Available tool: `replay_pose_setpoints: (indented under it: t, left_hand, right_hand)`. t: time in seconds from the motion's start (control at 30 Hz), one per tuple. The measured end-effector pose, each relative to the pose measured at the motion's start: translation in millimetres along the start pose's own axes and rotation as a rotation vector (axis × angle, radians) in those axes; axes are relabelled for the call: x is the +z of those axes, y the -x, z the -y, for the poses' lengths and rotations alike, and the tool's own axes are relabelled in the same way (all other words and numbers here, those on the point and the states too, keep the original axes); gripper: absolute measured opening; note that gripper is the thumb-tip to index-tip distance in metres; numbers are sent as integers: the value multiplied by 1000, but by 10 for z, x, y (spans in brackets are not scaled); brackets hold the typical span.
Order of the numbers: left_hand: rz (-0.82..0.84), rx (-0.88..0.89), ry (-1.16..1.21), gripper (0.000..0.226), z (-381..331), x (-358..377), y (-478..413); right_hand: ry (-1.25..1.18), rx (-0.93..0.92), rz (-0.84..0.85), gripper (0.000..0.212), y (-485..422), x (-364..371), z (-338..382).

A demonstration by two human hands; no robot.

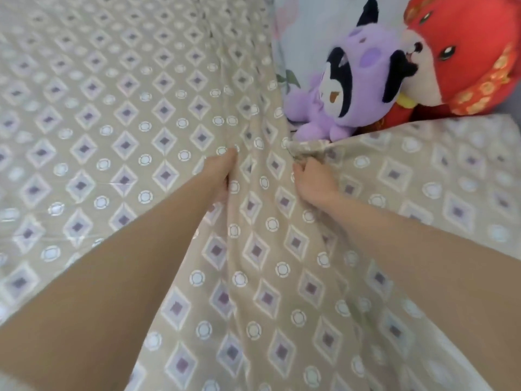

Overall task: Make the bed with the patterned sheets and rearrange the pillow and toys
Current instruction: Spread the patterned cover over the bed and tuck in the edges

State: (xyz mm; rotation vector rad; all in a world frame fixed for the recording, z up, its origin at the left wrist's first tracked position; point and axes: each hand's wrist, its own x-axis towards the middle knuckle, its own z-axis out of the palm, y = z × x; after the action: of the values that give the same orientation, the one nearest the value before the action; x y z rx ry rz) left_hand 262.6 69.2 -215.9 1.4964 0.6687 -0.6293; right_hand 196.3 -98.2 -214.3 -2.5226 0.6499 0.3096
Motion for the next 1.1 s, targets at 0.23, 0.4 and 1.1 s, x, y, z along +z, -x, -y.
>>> replay_pose_setpoints:
  t: [0.23, 0.4, 1.1]
  left_hand:
    - [-493, 487, -348, 40, 72, -94, -220]
    - [-348, 181, -68, 44, 42, -136, -261]
    - [-389, 161, -89, 33, -398, -299, -653]
  right_hand:
    - [187, -98, -206, 26, 27, 26, -115]
    - [212, 69, -215, 28, -18, 207, -37]
    - [375, -169, -302, 28, -93, 205, -217]
